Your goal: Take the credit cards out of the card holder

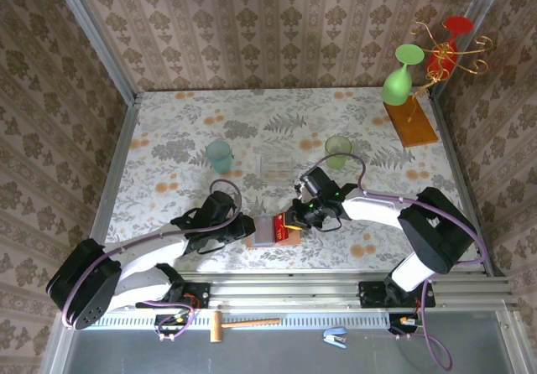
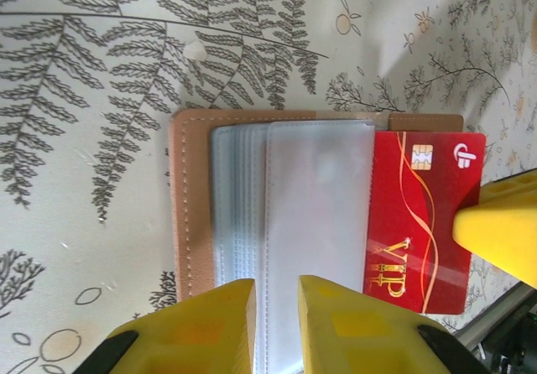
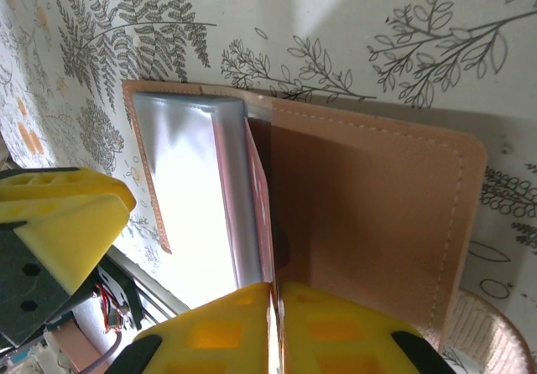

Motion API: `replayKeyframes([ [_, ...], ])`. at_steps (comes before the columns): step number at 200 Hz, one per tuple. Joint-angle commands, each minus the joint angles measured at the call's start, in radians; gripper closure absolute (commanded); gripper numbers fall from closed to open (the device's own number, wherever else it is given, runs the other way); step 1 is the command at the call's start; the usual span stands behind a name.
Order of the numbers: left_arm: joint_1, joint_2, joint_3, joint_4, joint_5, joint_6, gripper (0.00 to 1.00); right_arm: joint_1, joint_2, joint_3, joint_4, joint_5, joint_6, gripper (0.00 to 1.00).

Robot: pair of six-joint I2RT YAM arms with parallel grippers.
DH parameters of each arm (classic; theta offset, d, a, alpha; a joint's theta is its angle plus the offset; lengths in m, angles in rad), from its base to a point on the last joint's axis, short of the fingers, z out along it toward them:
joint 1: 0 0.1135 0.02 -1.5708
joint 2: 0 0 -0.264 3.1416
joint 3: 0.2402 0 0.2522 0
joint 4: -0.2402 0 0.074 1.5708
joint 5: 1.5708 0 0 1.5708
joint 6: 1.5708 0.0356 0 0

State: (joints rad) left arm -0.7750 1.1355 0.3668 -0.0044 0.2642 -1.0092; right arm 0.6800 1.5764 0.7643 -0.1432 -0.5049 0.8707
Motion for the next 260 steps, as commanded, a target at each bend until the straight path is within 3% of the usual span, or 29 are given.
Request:
replayKeyframes([
  [1, 0.007, -0.017, -0.017, -0.006, 0.000, 0.011, 0.79, 0.015, 0.005, 0.034, -0.040, 0.017, 0.019, 0.90],
  [109, 0.011, -0.011, -0.019, -0.002, 0.004, 0.011, 0.79, 0.020, 0.013, 0.063, -0.090, 0.002, 0.007, 0.87],
  [173, 0.011, -0.011, -0.021, -0.001, 0.005, 0.009, 0.79, 0.020, 0.013, 0.081, -0.118, 0.014, -0.012, 1.00],
  [199, 0.012, -0.011, -0.023, 0.006, 0.004, 0.006, 0.79, 0.020, -0.005, 0.095, -0.159, 0.042, -0.033, 1.00],
  [260, 0.017, -0.011, -0.026, 0.006, 0.004, 0.014, 0.79, 0.020, -0.065, 0.194, -0.345, 0.097, -0.250, 1.00],
])
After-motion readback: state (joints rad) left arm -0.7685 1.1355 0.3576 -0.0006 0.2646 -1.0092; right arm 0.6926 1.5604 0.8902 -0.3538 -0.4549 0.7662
